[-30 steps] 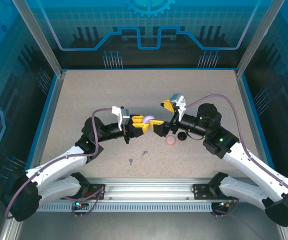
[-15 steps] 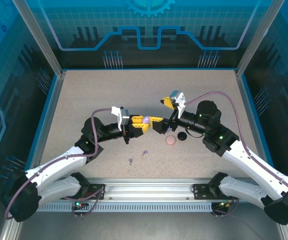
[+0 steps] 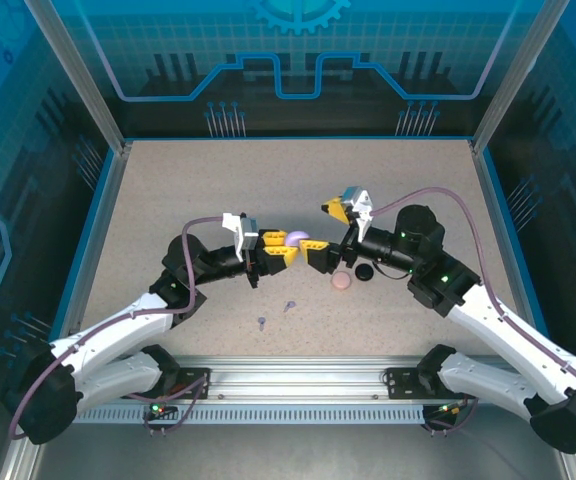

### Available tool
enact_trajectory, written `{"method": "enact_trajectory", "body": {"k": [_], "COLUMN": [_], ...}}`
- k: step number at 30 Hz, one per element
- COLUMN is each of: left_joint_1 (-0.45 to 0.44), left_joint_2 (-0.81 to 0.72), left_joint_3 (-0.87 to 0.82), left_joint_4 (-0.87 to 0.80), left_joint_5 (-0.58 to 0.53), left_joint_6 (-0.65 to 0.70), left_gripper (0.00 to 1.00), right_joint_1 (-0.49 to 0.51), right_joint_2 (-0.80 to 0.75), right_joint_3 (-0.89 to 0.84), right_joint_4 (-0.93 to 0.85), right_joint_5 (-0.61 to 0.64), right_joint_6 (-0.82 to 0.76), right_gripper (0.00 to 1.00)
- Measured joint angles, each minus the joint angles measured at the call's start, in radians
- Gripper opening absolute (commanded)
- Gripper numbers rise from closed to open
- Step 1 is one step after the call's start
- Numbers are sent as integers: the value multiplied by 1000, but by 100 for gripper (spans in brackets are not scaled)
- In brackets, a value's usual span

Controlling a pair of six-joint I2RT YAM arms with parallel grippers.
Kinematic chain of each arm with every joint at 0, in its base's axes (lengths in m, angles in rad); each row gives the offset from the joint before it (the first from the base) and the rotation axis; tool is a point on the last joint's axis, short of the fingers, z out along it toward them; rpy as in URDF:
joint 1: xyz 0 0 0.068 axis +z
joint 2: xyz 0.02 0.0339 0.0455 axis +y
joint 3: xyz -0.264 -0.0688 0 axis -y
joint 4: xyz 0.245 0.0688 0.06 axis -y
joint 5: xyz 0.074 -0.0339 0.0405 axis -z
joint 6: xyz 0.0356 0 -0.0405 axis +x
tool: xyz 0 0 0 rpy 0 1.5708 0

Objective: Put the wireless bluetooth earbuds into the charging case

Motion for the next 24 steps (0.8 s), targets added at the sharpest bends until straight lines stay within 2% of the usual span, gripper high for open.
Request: {"method": "enact_trajectory", "body": {"k": [24], "left_joint_1": [0], "left_joint_2": [-5], "left_joint_3": [-5], "left_joint_4": [-4], "left_joint_5": [-18], "left_joint_6": [23], "left_gripper": [2], "right_joint_1": [-10], "right_joint_2": [50], "right_joint_3": [67], "right_joint_4": [-91], "right_joint_5": [23], "right_joint_6": [-16], "right_gripper": [100]}}
